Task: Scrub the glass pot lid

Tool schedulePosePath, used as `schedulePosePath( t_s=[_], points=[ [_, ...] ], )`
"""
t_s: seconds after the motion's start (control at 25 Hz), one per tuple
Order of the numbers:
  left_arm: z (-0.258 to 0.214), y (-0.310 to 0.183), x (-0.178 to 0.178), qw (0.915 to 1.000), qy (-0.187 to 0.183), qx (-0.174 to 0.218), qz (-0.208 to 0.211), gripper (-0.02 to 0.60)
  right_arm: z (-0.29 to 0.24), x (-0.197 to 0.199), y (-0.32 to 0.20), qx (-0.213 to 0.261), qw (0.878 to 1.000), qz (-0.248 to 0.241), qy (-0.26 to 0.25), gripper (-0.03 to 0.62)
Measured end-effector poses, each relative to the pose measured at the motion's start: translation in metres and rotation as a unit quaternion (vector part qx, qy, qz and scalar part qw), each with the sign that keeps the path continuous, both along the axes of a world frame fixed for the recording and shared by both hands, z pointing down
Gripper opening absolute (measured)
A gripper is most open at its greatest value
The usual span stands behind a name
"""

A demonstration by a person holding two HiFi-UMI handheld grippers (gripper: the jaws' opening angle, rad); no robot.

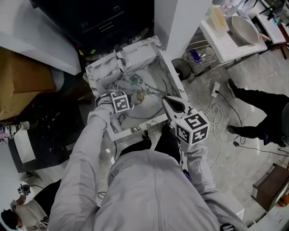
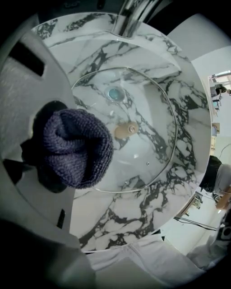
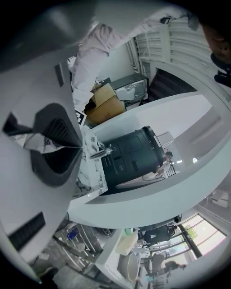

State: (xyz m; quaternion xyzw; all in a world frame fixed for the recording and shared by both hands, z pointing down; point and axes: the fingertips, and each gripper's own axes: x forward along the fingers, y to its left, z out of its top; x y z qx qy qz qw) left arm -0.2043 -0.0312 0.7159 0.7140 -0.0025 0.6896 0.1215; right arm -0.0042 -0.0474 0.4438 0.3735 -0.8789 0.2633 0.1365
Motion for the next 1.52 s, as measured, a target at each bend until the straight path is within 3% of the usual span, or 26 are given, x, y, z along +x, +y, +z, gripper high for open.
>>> schedulePosePath(
  t_s=[0.28, 0.52, 0.8, 1.08, 1.52],
  points=[
    [0.012, -0.038, -0.013, 0.9959, -0.034, 0.078, -0.029, 0.086, 0.006, 0.005, -0.017, -0.005, 1.000, -0.005, 0.000, 0.031],
    [0.009, -0.072, -0.009, 0.9889, -0.024, 0.138, -0.051, 0.086, 0.016, 0.019, -0.026, -0.020, 1.000, 0.001, 0.005, 0.031],
    [0.009, -0.101, 0.011, 0.9812, -0.002, 0.170, -0.090, 0.086, 0.026, 0.026, -0.034, -0.032, 0.999, 0.005, 0.008, 0.031],
    [0.012, -0.133, 0.028, 0.9677, 0.014, 0.202, -0.150, 0.085, 0.033, 0.039, -0.037, -0.041, 0.999, 0.013, 0.013, 0.031],
    [0.013, -0.153, 0.058, 0.9573, 0.044, 0.197, -0.207, 0.086, 0.039, 0.071, -0.036, -0.056, 0.998, 0.037, 0.020, 0.031]
  ],
)
